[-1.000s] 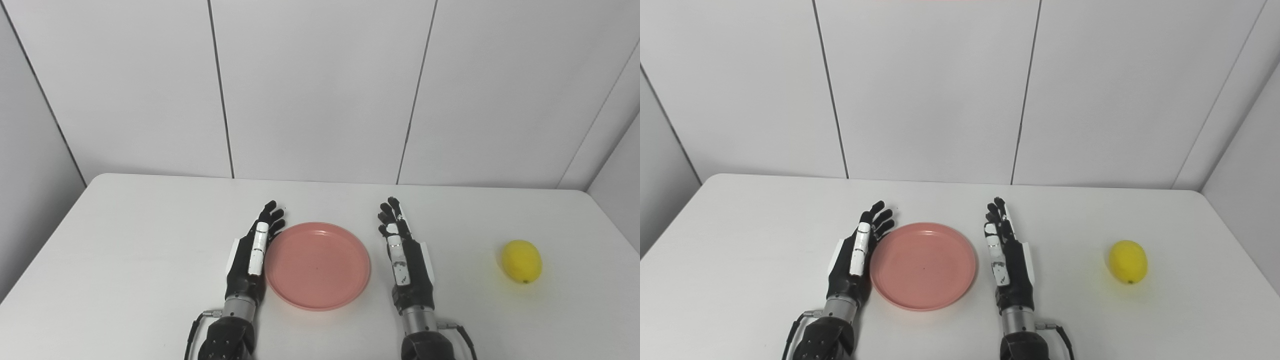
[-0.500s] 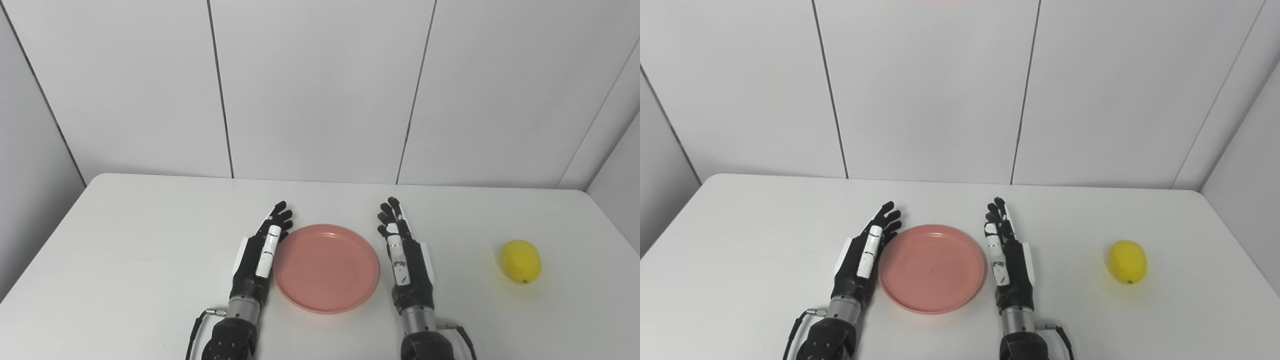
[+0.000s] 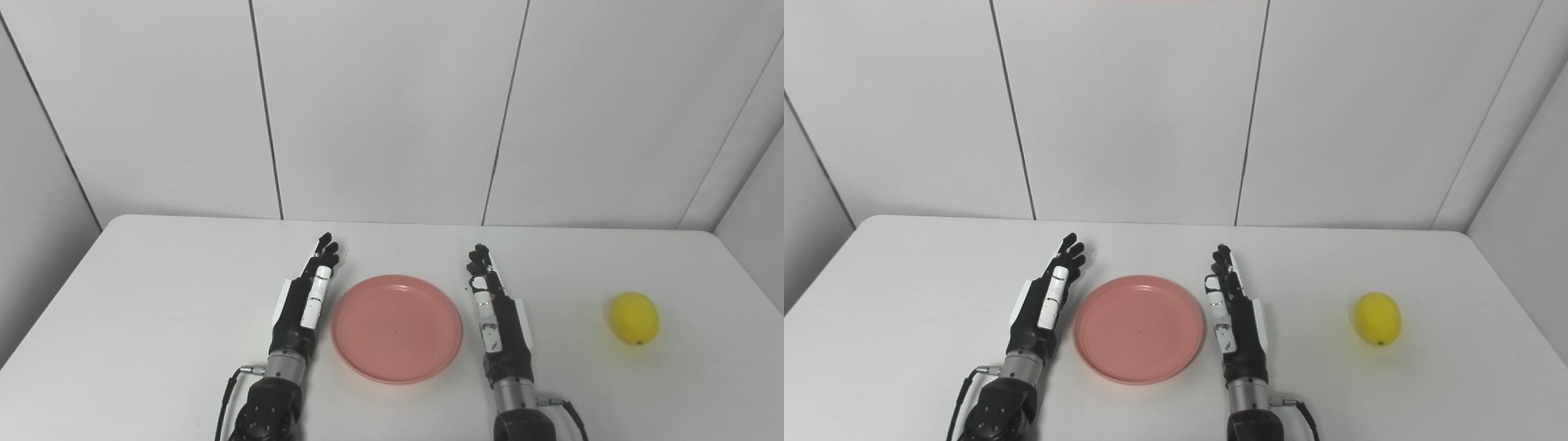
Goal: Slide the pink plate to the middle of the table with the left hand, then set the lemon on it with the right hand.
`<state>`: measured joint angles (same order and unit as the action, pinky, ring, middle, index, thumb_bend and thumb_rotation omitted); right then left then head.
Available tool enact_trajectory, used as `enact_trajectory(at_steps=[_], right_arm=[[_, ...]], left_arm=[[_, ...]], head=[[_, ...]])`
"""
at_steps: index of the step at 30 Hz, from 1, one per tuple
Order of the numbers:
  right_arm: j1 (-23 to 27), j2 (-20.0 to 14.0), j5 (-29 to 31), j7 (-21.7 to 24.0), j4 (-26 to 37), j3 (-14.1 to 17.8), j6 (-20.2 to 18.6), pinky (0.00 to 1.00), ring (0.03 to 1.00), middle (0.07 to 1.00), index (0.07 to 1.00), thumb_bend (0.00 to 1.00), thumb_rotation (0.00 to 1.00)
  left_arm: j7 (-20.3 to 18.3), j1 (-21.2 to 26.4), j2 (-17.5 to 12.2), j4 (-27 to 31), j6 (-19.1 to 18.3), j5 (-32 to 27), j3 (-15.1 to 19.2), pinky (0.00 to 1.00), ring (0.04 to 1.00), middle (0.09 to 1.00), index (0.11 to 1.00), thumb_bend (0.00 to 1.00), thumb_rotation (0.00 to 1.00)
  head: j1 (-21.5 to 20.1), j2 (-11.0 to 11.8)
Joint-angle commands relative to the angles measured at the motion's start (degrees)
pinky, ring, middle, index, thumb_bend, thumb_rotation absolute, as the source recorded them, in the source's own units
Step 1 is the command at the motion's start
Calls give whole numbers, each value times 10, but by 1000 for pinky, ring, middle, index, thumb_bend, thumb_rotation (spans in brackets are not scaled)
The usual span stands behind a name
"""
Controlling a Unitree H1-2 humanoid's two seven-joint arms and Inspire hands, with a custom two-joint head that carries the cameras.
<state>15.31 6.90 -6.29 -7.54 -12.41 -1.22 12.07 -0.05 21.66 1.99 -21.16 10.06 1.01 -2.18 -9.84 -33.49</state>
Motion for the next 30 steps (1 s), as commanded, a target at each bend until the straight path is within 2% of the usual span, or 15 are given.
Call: enact_trajectory(at_steps=[1, 6, 9, 17, 18, 20, 21, 23, 24, 26, 27, 30], right_arm=[[8, -3, -16, -16, 22, 5, 2, 959, 933, 934, 942, 687, 984], [10, -8, -46, -49, 38, 15, 9, 923, 936, 913, 910, 693, 968], [8, -28, -61, -52, 61, 19, 7, 925, 941, 928, 931, 683, 986], [6, -49, -122, -91, 97, 37, -4, 903, 932, 924, 930, 646, 918], [6, -54, -130, -98, 103, 43, -5, 903, 931, 924, 930, 646, 918], [5, -63, -152, -115, 114, 54, -13, 906, 933, 927, 932, 651, 883], [5, -65, -163, -122, 119, 58, -17, 894, 925, 920, 929, 667, 840], [4, -68, -174, -129, 126, 65, -24, 888, 920, 917, 927, 675, 817], [4, -70, -175, -131, 128, 69, -26, 888, 914, 912, 928, 681, 718], [5, -71, -180, -137, 132, 76, -33, 880, 903, 902, 925, 694, 584], [5, -71, -185, -141, 136, 79, -42, 879, 902, 902, 925, 694, 578], [6, -72, -204, -151, 145, 83, -62, 858, 887, 892, 917, 706, 464]], left_arm=[[-8, -2, -8, -15, 16, -8, 5, 977, 947, 961, 962, 585, 1000], [-11, -3, -8, -13, 13, -15, 7, 957, 945, 957, 959, 564, 1000], [-22, -5, -6, -7, 4, -33, 11, 951, 944, 957, 962, 563, 1000], [-50, -5, -5, -1, -19, -82, 21, 957, 956, 961, 967, 571, 1000], [-56, -6, -6, 2, -26, -87, 21, 957, 956, 961, 967, 571, 1000], [-65, -6, -9, 5, -38, -98, 22, 954, 951, 955, 962, 580, 1000], [-69, -7, -10, 6, -42, -102, 22, 955, 951, 952, 960, 582, 1000], [-76, -6, -14, 6, -50, -106, 21, 956, 950, 951, 959, 583, 1000], [-80, -6, -17, 7, -56, -107, 21, 956, 950, 951, 960, 593, 1000], [-84, -6, -22, 9, -68, -105, 20, 952, 945, 946, 957, 606, 1000], [-85, -7, -23, 11, -74, -104, 20, 951, 945, 945, 957, 607, 1000], [-88, -8, -27, 17, -85, -103, 21, 948, 942, 941, 953, 605, 1000]], head=[[-2, 0], [-7, 0], [-19, 1], [-37, 2], [-54, 4], [-60, 4], [-60, 4], [-67, 4], [-70, 5], [-77, 6], [-84, 8], [-93, 9]])
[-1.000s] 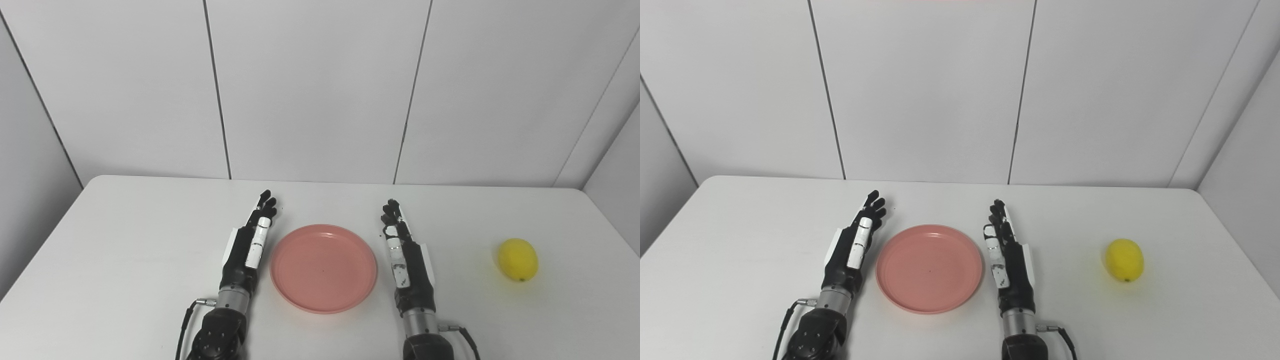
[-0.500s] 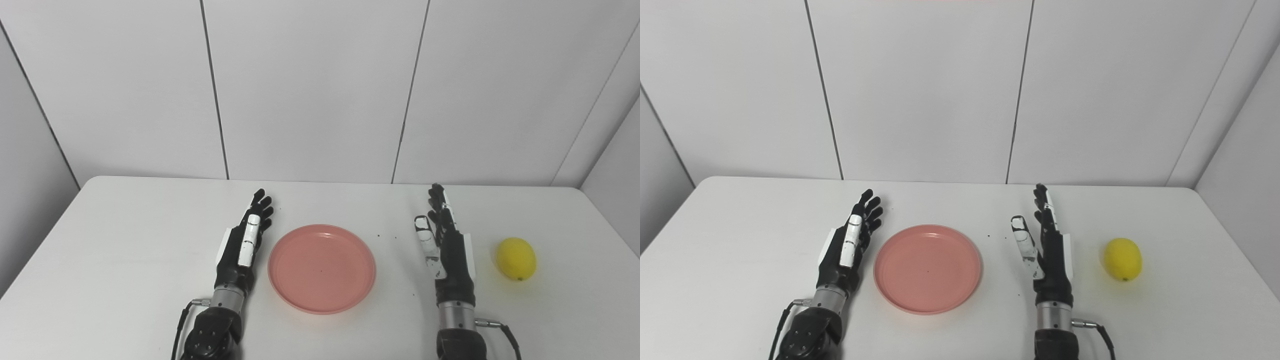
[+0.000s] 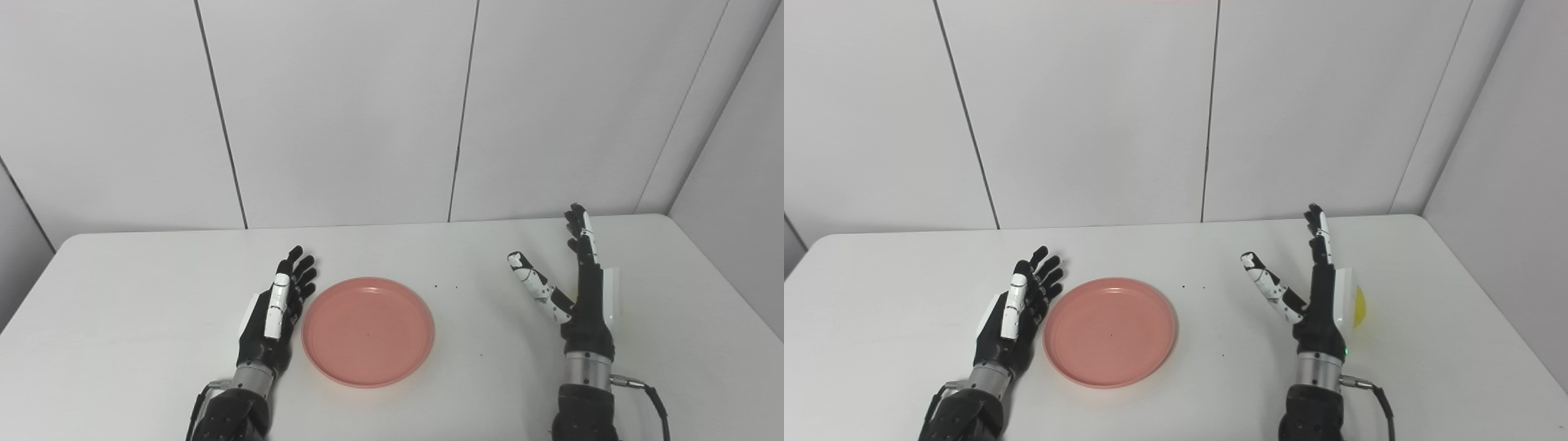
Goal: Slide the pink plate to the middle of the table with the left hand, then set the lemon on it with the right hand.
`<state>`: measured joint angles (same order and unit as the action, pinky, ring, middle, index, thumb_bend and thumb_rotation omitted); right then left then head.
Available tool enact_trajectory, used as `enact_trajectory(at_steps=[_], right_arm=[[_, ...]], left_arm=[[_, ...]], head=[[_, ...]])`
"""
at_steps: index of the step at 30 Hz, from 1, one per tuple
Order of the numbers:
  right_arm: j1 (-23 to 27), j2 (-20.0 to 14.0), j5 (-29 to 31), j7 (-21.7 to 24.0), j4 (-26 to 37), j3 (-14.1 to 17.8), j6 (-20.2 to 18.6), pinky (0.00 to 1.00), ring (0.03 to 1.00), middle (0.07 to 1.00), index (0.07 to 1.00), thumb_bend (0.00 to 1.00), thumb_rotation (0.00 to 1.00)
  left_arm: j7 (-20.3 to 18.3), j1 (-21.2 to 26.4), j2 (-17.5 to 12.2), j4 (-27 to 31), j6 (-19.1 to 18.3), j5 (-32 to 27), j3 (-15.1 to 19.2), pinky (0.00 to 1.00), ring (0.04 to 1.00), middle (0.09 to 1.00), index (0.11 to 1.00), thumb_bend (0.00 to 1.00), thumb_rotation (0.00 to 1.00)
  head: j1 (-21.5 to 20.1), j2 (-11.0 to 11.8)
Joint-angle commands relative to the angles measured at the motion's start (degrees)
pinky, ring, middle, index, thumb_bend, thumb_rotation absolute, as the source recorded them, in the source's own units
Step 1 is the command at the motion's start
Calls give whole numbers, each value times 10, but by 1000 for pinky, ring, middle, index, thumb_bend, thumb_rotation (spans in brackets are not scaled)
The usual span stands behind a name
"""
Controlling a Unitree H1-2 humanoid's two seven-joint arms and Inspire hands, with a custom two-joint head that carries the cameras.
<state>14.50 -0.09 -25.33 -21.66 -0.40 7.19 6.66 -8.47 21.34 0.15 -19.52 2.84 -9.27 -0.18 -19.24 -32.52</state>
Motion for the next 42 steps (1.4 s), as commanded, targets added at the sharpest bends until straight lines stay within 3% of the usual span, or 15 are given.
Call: enact_trajectory(at_steps=[1, 7, 10, 17, 21, 28, 38, 42], right_arm=[[14, -3, -17, -11, 26, -1, -12, 857, 886, 891, 915, 708, 451], [16, -4, -49, -39, 22, 1, -25, 842, 880, 884, 904, 757, 413], [19, 0, -68, -52, 18, -1, -37, 832, 879, 882, 902, 771, 398], [18, -1, -115, -77, 18, -7, -67, 814, 883, 894, 910, 773, 374], [18, -8, -133, -86, 23, 3, -100, 803, 888, 912, 922, 781, 372], [15, -17, -137, -82, 31, 16, -142, 804, 891, 916, 933, 802, 345], [11, -32, -122, -81, 13, 18, -159, 773, 887, 915, 935, 829, 267], [12, -35, -117, -73, 7, 20, -182, 764, 882, 910, 927, 833, 230]], left_arm=[[-5, -6, -9, 2, -15, 0, 2, 947, 942, 941, 953, 605, 1000], [-11, -5, -16, 2, -20, -9, 9, 951, 945, 945, 957, 599, 1000], [-23, -2, -22, -11, -4, -17, 15, 960, 951, 951, 964, 593, 1000], [-37, 4, -27, -33, 16, -25, 24, 963, 950, 949, 960, 600, 1000], [-39, 3, -29, -27, 8, -28, 26, 975, 953, 954, 965, 611, 1000], [-40, 3, -29, -25, 5, -27, 26, 986, 960, 961, 973, 614, 1000], [-49, 6, -29, -38, 16, -32, 30, 993, 968, 969, 979, 638, 1000], [-50, 6, -29, -39, 17, -29, 30, 994, 966, 966, 977, 643, 1000]], head=[[0, 0], [-36, 0], [-74, 4], [-80, 5], [-88, 3], [-92, 4], [-99, 7], [-100, 6]])
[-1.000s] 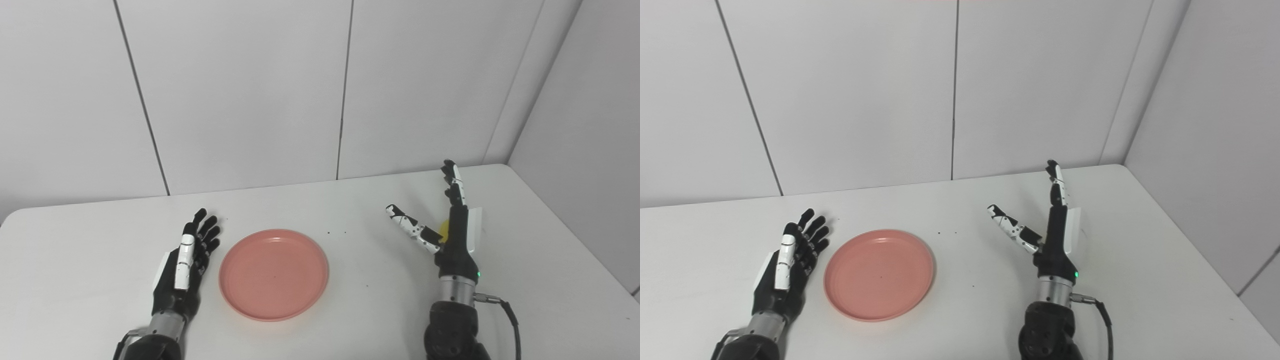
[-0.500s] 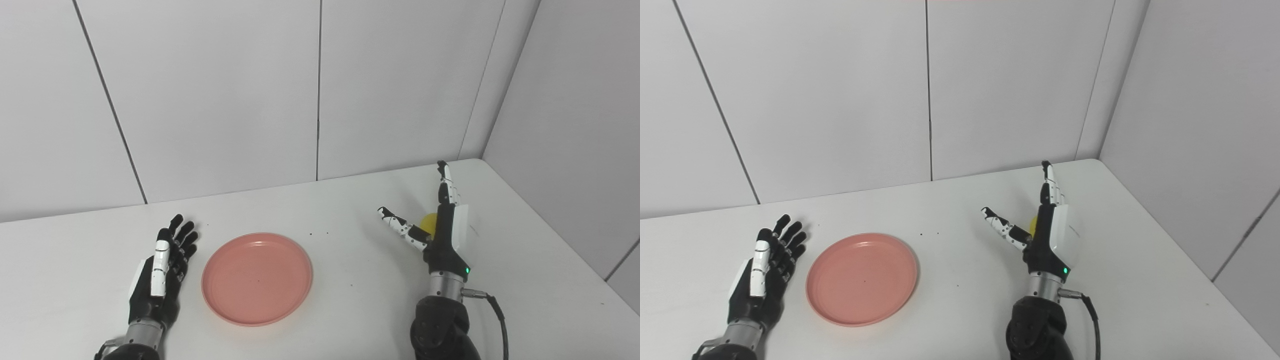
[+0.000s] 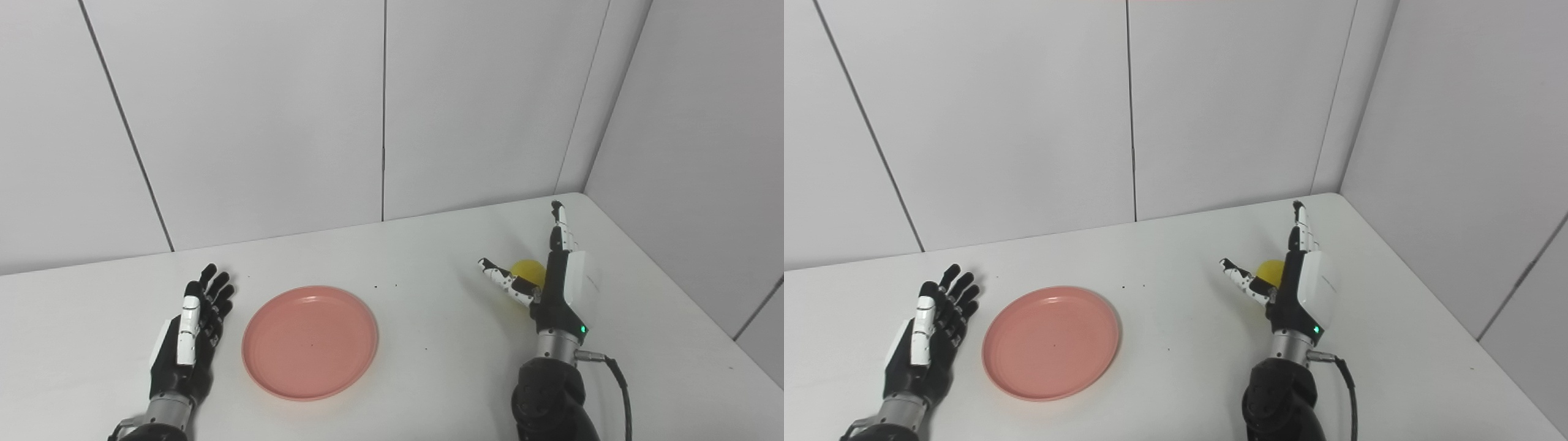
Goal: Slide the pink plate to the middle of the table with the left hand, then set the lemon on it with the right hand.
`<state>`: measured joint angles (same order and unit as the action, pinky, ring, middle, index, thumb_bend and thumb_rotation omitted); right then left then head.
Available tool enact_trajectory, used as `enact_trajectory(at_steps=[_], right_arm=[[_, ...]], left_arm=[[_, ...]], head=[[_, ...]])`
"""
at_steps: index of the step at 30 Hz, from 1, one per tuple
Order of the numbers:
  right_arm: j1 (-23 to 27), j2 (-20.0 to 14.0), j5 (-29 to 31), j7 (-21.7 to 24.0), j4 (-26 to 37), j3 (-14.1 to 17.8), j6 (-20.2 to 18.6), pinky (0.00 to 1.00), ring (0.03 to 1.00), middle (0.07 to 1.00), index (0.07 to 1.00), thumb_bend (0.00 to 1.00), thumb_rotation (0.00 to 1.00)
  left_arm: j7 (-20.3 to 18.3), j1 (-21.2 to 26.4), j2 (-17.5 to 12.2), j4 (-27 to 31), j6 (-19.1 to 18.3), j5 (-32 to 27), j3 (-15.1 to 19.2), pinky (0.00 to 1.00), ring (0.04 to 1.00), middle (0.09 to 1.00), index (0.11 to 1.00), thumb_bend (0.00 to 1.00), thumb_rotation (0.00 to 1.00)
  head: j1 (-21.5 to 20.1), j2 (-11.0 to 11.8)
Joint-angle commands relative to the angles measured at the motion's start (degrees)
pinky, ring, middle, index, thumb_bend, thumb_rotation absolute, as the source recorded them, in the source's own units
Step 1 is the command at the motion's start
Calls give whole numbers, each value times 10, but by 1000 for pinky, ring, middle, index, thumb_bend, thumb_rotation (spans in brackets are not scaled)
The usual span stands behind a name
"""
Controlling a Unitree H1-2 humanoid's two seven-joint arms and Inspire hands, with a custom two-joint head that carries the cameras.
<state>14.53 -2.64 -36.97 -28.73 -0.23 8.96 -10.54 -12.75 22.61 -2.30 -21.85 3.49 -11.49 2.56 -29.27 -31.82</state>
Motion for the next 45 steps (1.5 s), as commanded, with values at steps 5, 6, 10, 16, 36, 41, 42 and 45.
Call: enact_trajectory(at_steps=[5, 6, 10, 16, 36, 41, 42, 45], right_arm=[[13, -12, 3, 1, -3, -1, -19, 771, 883, 910, 919, 824, 185], [13, -13, 4, 0, -4, -1, -20, 771, 883, 910, 919, 823, 184], [16, -13, 14, -1, -19, -2, -20, 738, 859, 900, 907, 819, 133], [20, -19, 16, -7, -44, -8, -20, 746, 849, 888, 895, 804, 101], [30, -29, 58, -29, -101, -11, 5, 599, 718, 862, 856, 683, 1], [30, -32, 76, -34, -109, -15, 20, 486, 635, 785, 807, 583, 0], [30, -33, 78, -36, -111, -15, 23, 494, 642, 771, 798, 568, 0], [31, -34, 78, -47, -117, -17, 29, 475, 614, 724, 763, 531, 0]], left_arm=[[-12, -5, -6, -23, 20, -7, 3, 1000, 974, 974, 984, 634, 1000], [-13, -5, -6, -23, 20, -7, 3, 1000, 974, 974, 985, 634, 1000], [-8, -7, -7, -19, 20, -3, 4, 994, 969, 969, 981, 633, 1000], [-8, -9, -7, -12, 13, -8, 7, 991, 964, 964, 974, 637, 1000], [-3, -11, -5, -3, 4, -5, 6, 979, 958, 957, 965, 625, 1000], [-5, -11, -5, -3, 5, -4, 4, 976, 958, 957, 970, 617, 1000], [-5, -11, -5, -2, 5, -4, 5, 977, 959, 958, 971, 618, 1000], [-6, -11, -5, -2, 5, -4, 5, 979, 960, 959, 971, 619, 1000]], head=[[-6, 3], [-6, 3], [-8, 3], [-12, 1], [-12, 0], [-11, -1], [-11, -1], [-10, -1]])
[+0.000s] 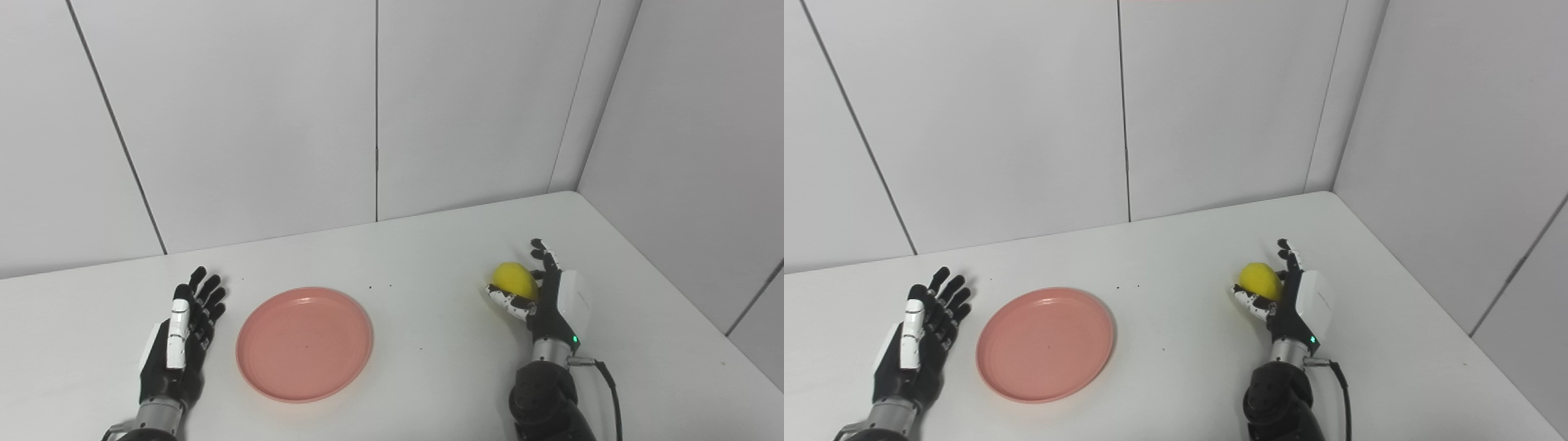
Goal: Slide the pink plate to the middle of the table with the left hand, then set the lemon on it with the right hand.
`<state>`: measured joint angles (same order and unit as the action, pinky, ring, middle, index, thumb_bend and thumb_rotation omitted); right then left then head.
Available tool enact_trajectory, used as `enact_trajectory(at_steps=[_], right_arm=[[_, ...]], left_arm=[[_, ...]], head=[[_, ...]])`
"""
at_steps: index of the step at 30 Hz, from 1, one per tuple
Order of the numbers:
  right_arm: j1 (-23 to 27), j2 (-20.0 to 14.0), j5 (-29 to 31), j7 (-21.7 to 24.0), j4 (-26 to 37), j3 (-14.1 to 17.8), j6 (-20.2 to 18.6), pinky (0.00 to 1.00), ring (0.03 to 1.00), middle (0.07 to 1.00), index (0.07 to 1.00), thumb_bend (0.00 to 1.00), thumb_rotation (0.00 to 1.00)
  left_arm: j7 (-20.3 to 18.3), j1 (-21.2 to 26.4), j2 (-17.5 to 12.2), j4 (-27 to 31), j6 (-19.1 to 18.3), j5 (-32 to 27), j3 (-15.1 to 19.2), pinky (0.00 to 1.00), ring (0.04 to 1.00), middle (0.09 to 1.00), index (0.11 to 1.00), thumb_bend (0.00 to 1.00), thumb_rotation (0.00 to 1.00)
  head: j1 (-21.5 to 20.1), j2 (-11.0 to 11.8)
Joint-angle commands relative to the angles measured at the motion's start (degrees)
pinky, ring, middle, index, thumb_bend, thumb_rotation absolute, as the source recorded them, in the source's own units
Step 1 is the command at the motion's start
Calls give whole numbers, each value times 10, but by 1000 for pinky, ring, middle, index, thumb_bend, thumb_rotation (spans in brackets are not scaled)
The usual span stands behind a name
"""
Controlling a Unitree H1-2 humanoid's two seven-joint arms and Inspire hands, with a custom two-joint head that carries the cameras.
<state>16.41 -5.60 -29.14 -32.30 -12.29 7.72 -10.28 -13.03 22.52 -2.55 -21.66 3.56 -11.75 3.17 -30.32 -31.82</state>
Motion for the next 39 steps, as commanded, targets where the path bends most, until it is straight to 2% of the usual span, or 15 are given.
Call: enact_trajectory(at_steps=[1, 3, 5, 6, 12, 13, 15, 18, 21, 23, 25, 28, 30, 32, 39], right_arm=[[13, -3, 0, -14, 3, -4, 27, 408, 524, 662, 723, 513, 0], [13, -2, 2, -17, 4, -2, 26, 337, 450, 589, 693, 511, 0], [13, -2, 4, -17, 6, -2, 24, 339, 423, 542, 665, 515, 0], [12, -2, 4, -17, 7, -2, 23, 361, 425, 534, 656, 516, 0], [13, -1, 4, -15, 12, 0, 5, 334, 406, 524, 604, 517, 0], [13, -2, 3, -15, 12, -1, 4, 259, 398, 515, 598, 518, 0], [12, -1, 4, -14, 12, 1, 1, 201, 389, 510, 592, 518, 0], [12, 1, 7, -11, 14, 2, -3, 339, 406, 518, 584, 519, 0], [11, 2, 6, -14, 13, 2, -3, 380, 416, 519, 563, 520, 0], [11, 2, 6, -15, 13, 3, -2, 325, 407, 519, 544, 519, 0], [11, 3, 4, -17, 13, 3, -3, 314, 405, 519, 541, 519, 0], [10, 3, 0, -24, 11, 2, 1, 207, 342, 449, 538, 503, 0], [10, 4, 3, -28, 12, 3, 9, 194, 338, 443, 536, 502, 0], [10, 7, 7, -32, 14, 5, 16, 245, 353, 465, 541, 505, 0], [11, 13, 5, -46, 25, 0, 26, 204, 337, 444, 543, 503, 0]], left_arm=[[-3, -10, -2, -5, 5, -1, -2, 980, 960, 959, 972, 616, 1000], [-1, -10, -3, -3, 4, 2, -3, 978, 958, 958, 971, 612, 1000], [-1, -11, -2, -2, 3, 2, -3, 975, 957, 958, 970, 614, 1000], [-2, -11, -2, -3, 4, 2, -3, 978, 959, 959, 971, 615, 1000], [-3, -11, -2, -2, 3, 2, -4, 976, 959, 961, 973, 610, 1000], [-3, -12, -2, -1, 3, 2, -4, 976, 959, 962, 975, 609, 1000], [-3, -12, -2, -2, 4, 2, -4, 976, 960, 962, 975, 610, 1000], [-2, -12, -1, 0, 4, 3, -4, 976, 959, 962, 974, 612, 1000], [-1, -12, -1, 1, 3, 4, -5, 975, 958, 961, 974, 612, 1000], [-1, -12, -1, 1, 3, 4, -5, 974, 957, 960, 973, 618, 1000], [-2, -12, -1, 0, 4, 4, -5, 974, 957, 960, 973, 620, 1000], [-1, -13, -1, 1, 5, 5, -6, 974, 959, 962, 973, 619, 1000], [0, -14, 0, 4, 1, 4, -6, 973, 959, 962, 972, 618, 1000], [0, -14, 1, 6, -3, 2, -6, 973, 959, 962, 972, 612, 1000], [-1, -13, 1, 3, 1, 4, -8, 972, 961, 964, 974, 608, 1000]], head=[[0, -1], [0, -1], [1, -1], [1, -1], [3, -3], [3, -3], [5, -4], [6, -3], [6, -5], [6, -5], [7, -5], [8, -5], [9, -6], [11, -7], [14, -7]])
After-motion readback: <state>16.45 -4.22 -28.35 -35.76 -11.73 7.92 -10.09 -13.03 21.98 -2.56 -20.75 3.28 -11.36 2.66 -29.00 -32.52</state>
